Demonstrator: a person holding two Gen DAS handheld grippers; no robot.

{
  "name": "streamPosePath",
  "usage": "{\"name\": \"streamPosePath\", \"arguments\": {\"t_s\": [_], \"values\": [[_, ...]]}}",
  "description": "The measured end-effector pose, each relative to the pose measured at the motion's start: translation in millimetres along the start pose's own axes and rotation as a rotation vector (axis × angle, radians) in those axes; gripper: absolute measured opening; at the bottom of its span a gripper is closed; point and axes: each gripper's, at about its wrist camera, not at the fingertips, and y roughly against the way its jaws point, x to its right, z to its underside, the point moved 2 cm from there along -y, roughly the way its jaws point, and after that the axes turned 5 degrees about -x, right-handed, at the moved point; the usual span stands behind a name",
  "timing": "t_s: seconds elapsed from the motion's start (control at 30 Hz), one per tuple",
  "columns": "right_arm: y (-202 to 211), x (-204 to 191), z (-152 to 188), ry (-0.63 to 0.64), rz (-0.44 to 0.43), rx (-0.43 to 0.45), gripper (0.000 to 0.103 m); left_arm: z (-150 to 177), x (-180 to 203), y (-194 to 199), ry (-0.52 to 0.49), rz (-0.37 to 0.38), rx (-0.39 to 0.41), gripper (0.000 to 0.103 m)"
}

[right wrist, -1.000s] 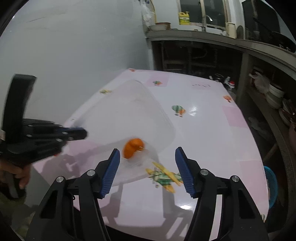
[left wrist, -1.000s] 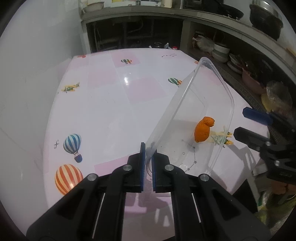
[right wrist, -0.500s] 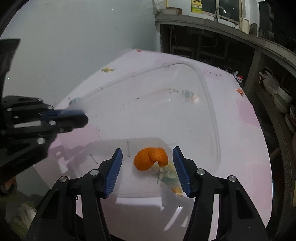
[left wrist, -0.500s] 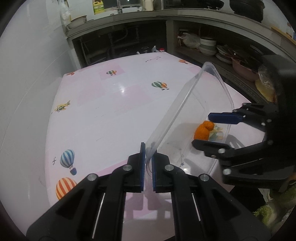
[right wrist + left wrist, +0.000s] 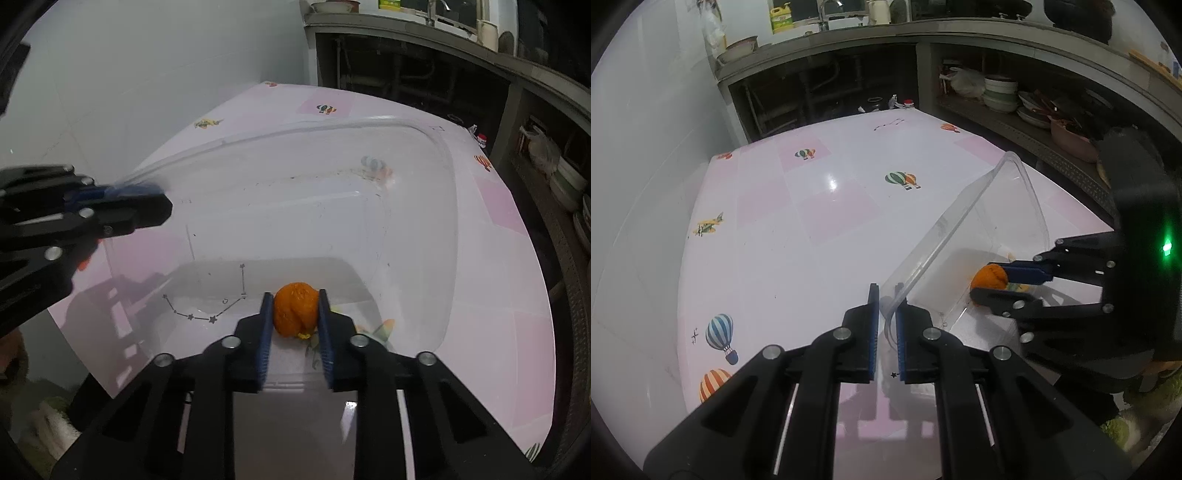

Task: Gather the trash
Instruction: 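Grasp the orange peel inside the box with the right tool while the left tool holds the box, then lift the clear box with the left tool while the right tool holds the orange peel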

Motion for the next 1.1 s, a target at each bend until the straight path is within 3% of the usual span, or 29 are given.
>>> {"name": "streamPosePath", "arguments": {"t_s": [0.2,0.37,0.53,0.67,0.73,0.9,0.97,1.03,1.1], "values": [[19.7,14.0,-2.2,-0.082,-0.09,0.054,0.016,4.9,-23.5,-13.0,0.124,0.083,-0.041,0.006],[53.4,30.0,-3.9,-0.155,-0.145,0.148,0.016,15.9,-60.3,-31.8,0.336,0.195,-0.102,0.007],[72.2,51.2,-3.0,-0.224,-0.17,0.196,0.016,33.2,-80.2,-44.6,0.458,0.228,-0.147,0.021],[66.7,58.8,-1.6,-0.244,-0.158,0.176,0.016,40.7,-82.1,-42.8,0.468,0.247,-0.153,0.027],[59.6,58.7,-0.6,-0.252,-0.163,0.159,0.016,44.1,-80.5,-41.6,0.47,0.284,-0.165,0.037],[52.8,55.6,1.8,-0.248,-0.161,0.147,0.016,54.4,-62.1,-32.7,0.424,0.464,-0.232,0.06],[52.9,55.1,2.8,-0.249,-0.162,0.147,0.016,54.9,-52.3,-27.2,0.392,0.536,-0.244,0.065],[54.0,56.7,3.8,-0.252,-0.158,0.149,0.016,54.9,-45.9,-21.4,0.347,0.534,-0.247,0.066],[54.9,59.3,4.4,-0.258,-0.153,0.152,0.016,52.8,-46.2,-10.3,0.29,0.478,-0.218,0.066]]}}
